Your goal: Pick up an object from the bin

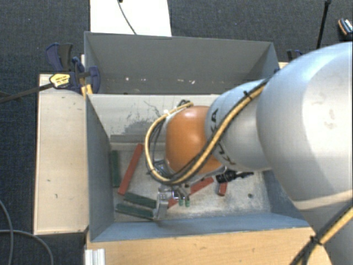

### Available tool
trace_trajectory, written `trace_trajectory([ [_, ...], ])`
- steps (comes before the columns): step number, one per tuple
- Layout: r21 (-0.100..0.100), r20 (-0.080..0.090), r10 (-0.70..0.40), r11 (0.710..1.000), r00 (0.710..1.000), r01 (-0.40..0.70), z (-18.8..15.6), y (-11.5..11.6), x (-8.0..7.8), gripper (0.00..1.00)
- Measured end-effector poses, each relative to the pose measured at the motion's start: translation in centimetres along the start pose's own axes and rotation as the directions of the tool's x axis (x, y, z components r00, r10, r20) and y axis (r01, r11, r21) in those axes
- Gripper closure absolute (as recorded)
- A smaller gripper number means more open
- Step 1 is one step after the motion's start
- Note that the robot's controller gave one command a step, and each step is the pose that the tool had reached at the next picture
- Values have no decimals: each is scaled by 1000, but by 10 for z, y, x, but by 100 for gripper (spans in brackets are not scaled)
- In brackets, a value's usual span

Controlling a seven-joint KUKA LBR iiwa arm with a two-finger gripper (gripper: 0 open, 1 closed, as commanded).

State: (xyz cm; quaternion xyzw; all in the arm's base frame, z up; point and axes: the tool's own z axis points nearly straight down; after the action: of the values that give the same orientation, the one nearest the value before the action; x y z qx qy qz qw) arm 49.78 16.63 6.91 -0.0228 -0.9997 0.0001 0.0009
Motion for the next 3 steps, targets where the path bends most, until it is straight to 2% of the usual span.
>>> trace_trajectory([
  [1, -2, 3, 3, 1000, 1000, -3, -1, 1, -1, 100],
  [3, -2, 2, 9, 1000, 1000, -9, -1, 1, -1, 100],
])
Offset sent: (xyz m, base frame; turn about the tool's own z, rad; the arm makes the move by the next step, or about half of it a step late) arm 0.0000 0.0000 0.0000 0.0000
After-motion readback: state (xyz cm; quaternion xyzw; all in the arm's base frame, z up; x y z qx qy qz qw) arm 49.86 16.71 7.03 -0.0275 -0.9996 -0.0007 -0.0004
